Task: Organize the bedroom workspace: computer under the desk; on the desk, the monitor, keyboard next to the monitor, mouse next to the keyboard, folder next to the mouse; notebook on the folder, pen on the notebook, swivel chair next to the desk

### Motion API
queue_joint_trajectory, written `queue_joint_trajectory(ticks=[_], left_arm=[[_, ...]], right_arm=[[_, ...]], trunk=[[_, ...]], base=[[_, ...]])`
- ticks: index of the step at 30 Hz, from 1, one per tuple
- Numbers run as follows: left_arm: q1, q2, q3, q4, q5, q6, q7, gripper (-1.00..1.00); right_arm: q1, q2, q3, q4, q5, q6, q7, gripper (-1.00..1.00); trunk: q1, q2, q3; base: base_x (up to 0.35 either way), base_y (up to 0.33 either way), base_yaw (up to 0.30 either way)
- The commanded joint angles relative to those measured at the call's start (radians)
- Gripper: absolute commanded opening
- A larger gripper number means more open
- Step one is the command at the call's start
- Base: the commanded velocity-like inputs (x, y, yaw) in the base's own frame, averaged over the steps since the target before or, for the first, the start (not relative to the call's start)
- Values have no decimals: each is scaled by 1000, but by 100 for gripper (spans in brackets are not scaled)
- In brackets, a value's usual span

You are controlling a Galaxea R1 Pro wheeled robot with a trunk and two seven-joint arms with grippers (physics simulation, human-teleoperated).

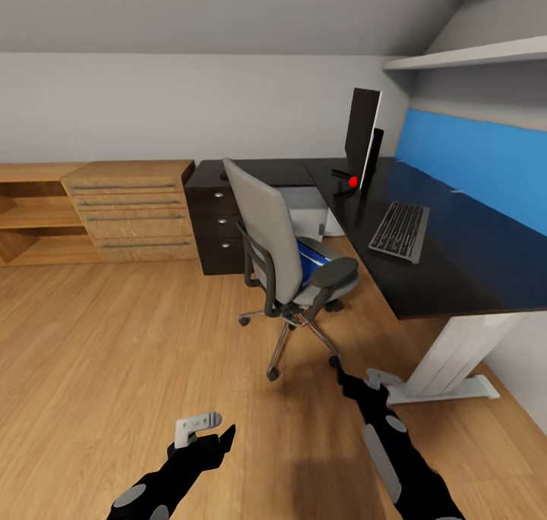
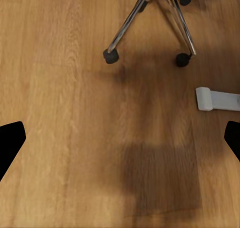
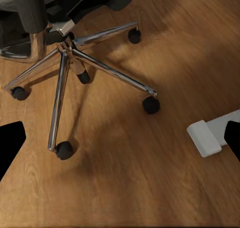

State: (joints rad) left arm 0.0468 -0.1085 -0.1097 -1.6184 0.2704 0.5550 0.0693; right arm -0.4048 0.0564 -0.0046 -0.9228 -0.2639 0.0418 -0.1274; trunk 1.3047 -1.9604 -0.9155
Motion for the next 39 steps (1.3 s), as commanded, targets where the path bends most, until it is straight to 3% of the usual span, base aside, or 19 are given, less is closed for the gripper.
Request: queue_joint_trajectory(ticks=[1, 35, 39], left_arm=[[0, 0, -1, -2, 10, 5, 7, 100], [-1, 0, -2, -1, 10, 8, 7, 100], [0, 0, -1, -1, 10, 9, 7, 100]], right_arm=[[36, 0, -1, -67, -6, 24, -3, 100], [55, -7, -6, -102, -7, -22, -24, 100], [55, -9, -6, -102, -7, -23, -26, 100]], trunk=[[4, -8, -4], [134, -246, -110], [134, -246, -110]], base=[[0, 0, 0], [0, 0, 0], [0, 0, 0]])
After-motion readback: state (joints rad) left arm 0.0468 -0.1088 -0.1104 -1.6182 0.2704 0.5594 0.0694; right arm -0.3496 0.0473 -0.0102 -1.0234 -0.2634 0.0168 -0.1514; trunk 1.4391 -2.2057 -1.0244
